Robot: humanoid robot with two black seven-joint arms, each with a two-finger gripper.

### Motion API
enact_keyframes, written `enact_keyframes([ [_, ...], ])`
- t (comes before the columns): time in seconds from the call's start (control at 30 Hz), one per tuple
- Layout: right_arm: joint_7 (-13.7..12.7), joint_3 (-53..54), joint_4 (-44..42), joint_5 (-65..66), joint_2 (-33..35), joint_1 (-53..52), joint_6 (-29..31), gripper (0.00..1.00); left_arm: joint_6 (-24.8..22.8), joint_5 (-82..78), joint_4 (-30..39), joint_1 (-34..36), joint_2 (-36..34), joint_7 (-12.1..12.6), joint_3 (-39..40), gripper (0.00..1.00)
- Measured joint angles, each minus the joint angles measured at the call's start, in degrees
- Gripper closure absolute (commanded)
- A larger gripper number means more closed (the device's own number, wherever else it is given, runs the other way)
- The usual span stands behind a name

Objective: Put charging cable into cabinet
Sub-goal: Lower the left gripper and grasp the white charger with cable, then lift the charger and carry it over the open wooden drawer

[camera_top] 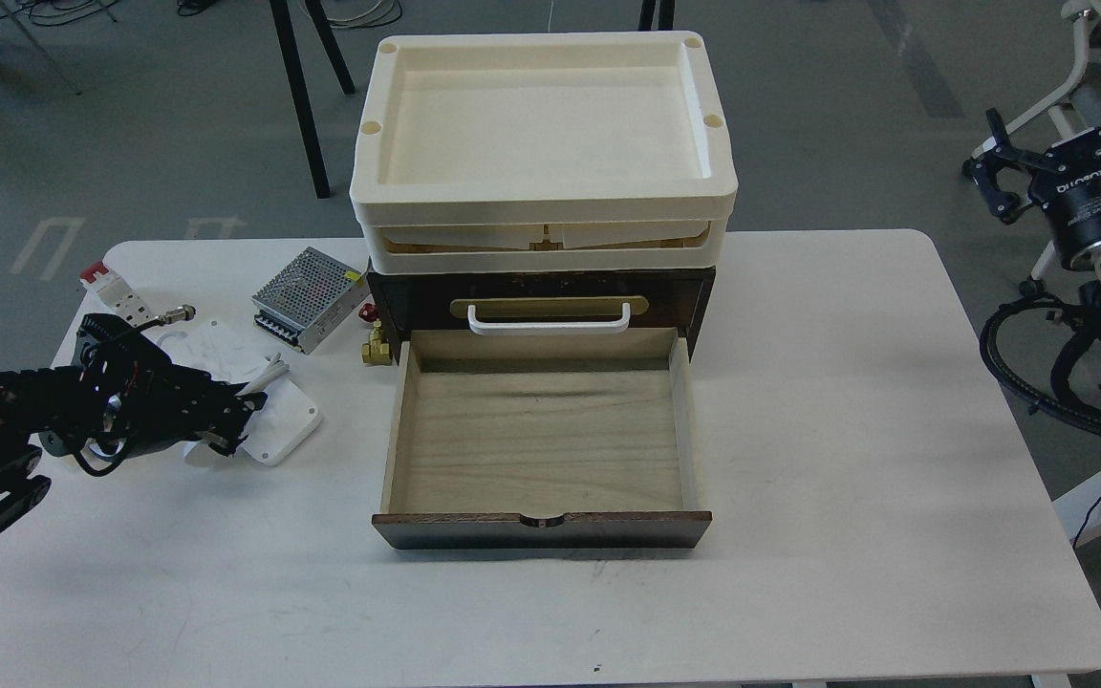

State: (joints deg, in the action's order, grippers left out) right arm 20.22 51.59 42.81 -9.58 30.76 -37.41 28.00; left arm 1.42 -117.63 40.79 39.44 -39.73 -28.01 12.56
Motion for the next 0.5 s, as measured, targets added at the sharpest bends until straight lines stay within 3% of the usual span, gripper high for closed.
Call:
enact_keyframes([
  [0.13, 0.0, 0.07, -0.13, 0.0, 0.09, 0.12, 0.0, 0.0, -1.66, 1.53, 8.85, 1.07, -7.52, 0.01, 0.26, 1.0],
  [0.37, 0.0, 0.44, -0.18, 0.01, 0.26, 0.14, 0.0, 0.0, -6.14, 13.33, 42.0, 1.55, -29.22, 0.04, 2.29, 1.0],
  [0.5, 0.0, 0.45, -0.45, 0.06, 0.24, 0.14, 0.0, 0.0, -6.4, 20.6, 52.62, 1.5, -31.99, 0.0, 2.44, 1.0],
])
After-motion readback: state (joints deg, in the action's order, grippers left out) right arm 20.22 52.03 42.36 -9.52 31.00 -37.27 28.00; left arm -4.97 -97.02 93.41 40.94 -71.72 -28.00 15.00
